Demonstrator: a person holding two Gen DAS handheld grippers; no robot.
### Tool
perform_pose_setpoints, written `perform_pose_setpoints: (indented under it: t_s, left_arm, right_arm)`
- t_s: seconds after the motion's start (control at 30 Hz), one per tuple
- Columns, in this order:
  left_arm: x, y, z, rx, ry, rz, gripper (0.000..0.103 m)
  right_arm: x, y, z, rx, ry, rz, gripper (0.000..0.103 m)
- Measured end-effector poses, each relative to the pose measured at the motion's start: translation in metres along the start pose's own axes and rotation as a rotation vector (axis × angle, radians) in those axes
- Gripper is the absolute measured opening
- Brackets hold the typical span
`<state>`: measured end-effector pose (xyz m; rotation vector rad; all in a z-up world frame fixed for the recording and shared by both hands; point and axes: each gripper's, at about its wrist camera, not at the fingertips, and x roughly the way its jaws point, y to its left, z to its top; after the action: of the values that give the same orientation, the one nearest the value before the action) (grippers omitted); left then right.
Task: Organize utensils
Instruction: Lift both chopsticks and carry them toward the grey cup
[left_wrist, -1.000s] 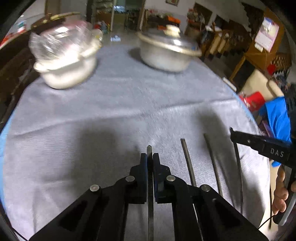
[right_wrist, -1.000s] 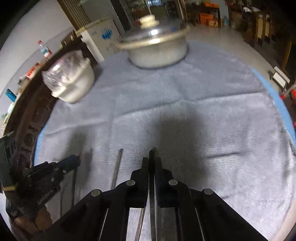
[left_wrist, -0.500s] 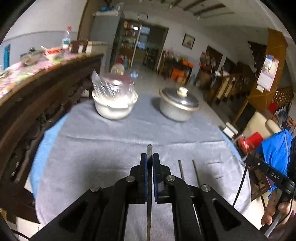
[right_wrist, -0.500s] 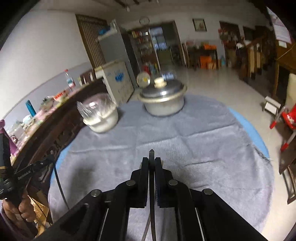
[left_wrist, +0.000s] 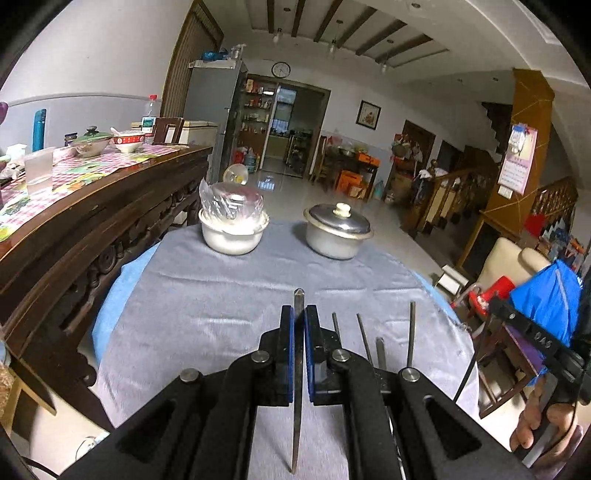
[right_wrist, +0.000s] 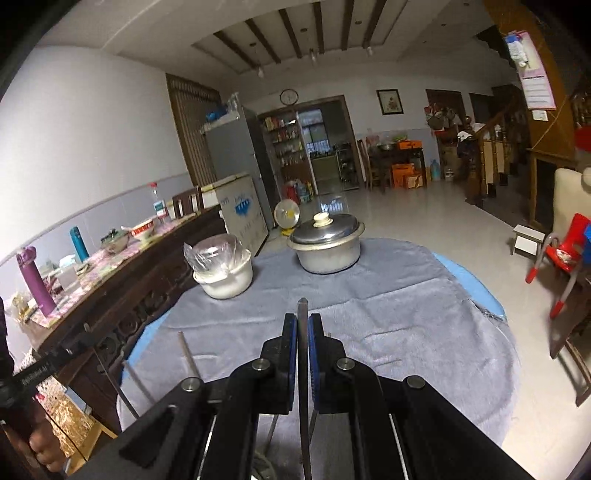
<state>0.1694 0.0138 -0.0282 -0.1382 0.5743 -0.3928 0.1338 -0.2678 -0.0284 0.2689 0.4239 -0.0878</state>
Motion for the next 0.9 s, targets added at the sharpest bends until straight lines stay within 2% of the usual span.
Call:
perform_pose_setpoints:
  t_s: [0.4,0.9]
  left_arm:
    - [-0.033,-0.029,-0.001,0.083,-0.05,0.075,0.005]
    - [-0.049,-0.041,0.002,0.103,-0.084,0.088,0.005]
  right_arm:
    - [-0.035,0.01,0.005,-0.015,-0.047,0.015,0.007]
    - [-0.07,0.021,0.011,-0.008,-0.123,0.064,0.007]
